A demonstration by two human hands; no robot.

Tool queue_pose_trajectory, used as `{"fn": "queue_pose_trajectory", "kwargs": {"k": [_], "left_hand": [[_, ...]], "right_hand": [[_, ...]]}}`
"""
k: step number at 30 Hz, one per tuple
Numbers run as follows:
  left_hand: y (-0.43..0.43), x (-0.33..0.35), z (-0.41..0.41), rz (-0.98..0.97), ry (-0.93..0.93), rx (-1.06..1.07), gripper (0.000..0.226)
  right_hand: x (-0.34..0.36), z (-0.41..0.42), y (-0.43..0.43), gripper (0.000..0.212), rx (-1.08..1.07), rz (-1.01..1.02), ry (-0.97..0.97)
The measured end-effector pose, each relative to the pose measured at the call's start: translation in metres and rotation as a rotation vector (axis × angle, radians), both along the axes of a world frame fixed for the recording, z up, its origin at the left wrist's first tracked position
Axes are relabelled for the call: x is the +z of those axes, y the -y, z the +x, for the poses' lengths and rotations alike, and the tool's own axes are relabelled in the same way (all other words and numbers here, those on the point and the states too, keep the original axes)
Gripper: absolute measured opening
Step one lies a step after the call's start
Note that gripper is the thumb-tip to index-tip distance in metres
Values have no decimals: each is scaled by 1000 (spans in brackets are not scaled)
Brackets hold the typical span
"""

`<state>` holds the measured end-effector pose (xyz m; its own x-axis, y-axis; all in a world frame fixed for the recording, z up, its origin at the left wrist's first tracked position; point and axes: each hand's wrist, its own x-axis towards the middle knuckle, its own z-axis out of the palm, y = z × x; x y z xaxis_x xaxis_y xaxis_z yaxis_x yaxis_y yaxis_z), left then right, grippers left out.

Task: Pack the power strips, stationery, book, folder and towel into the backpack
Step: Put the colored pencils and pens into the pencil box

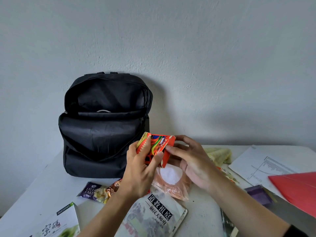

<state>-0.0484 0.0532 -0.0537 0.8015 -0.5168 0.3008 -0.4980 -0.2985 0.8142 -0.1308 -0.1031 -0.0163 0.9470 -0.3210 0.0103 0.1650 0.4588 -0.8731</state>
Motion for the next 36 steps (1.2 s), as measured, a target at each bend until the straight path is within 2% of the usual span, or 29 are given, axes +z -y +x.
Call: {"fn": "queue_pose_trajectory", "kwargs": {"k": [5,8,13,18,23,26,29,33,36], "left_hand": [[8,5,-5,49,118,58,94],[10,8,-8,50,143,62,94],[10,7,-11,65,212,53,99],[12,7,-12,54,256,61,99],[9,7,-11,68,199,5,103],[9,10,-10,79,197,6,104],[8,11,-10,81,204,-9,103],[6,13,-12,71,216,-63,101],[4,14,-9,92,239,-82,102]], "right_hand": [[-8,3,-2,14,-189,-173,-12],[-12,4,-4,17,-311,-346,3],[-14,5,-7,21,-378,-472,14],[-21,1,-5,19,-321,-337,-9],[-23,-1,-11,20,-293,-232,-36],[-18,-2,-13,17,-310,-241,-23],[-13,-3,-12,24,-285,-232,-22],[-6,-7,-11,32,-223,-34,7],[-7,-7,-10,30,-189,-54,-8]]}}
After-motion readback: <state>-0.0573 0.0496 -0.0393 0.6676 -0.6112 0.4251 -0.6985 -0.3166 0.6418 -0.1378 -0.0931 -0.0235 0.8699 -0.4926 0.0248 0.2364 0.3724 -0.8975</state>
